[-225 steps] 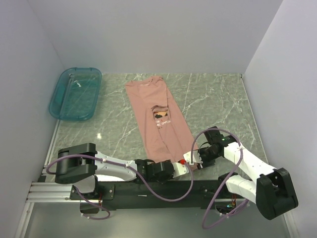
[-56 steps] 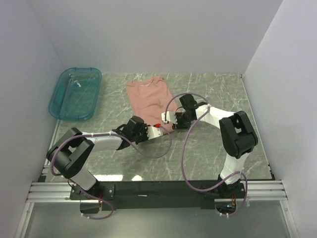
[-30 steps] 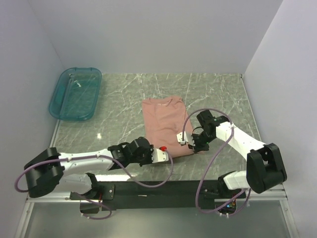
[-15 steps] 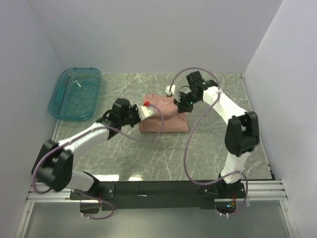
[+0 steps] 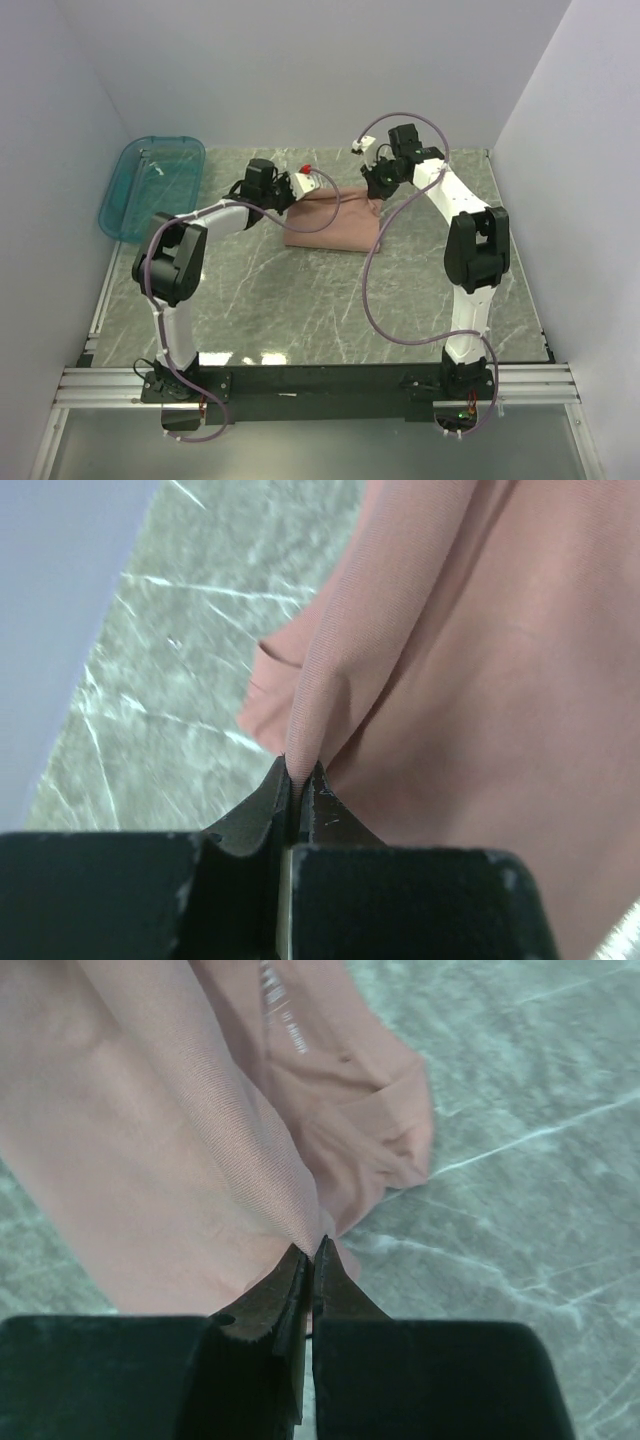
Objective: Fold and stack the t-shirts
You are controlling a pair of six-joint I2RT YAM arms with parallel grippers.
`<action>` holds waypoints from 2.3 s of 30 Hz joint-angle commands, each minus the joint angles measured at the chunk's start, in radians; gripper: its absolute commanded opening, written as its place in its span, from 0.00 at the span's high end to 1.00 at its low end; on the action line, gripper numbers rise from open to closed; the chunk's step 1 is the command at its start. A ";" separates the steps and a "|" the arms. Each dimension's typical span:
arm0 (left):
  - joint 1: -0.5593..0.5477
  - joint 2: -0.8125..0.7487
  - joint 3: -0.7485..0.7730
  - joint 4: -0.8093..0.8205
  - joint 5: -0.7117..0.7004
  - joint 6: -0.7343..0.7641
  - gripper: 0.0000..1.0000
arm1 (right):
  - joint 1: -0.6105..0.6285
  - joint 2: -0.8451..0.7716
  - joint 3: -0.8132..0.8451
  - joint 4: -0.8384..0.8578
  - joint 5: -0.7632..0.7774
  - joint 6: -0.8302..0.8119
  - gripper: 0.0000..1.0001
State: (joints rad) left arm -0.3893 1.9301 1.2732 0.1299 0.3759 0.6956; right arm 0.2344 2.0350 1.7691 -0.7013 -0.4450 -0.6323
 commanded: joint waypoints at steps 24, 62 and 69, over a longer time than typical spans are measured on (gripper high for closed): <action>0.043 0.207 0.196 0.162 -0.042 -0.068 0.99 | -0.006 0.165 0.179 0.125 0.130 0.186 1.00; 0.147 -0.882 -0.443 -0.288 -0.153 -0.906 0.05 | -0.130 0.105 -0.237 0.352 -0.119 0.936 0.30; 0.144 -1.080 -0.551 -0.351 -0.216 -0.887 0.04 | -0.127 0.126 -0.224 0.319 -0.127 0.935 0.48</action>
State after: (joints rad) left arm -0.2428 0.8963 0.7620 -0.1982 0.2031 -0.2108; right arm 0.1005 2.1525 1.5314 -0.3733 -0.5743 0.2958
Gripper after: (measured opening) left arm 0.952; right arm 0.567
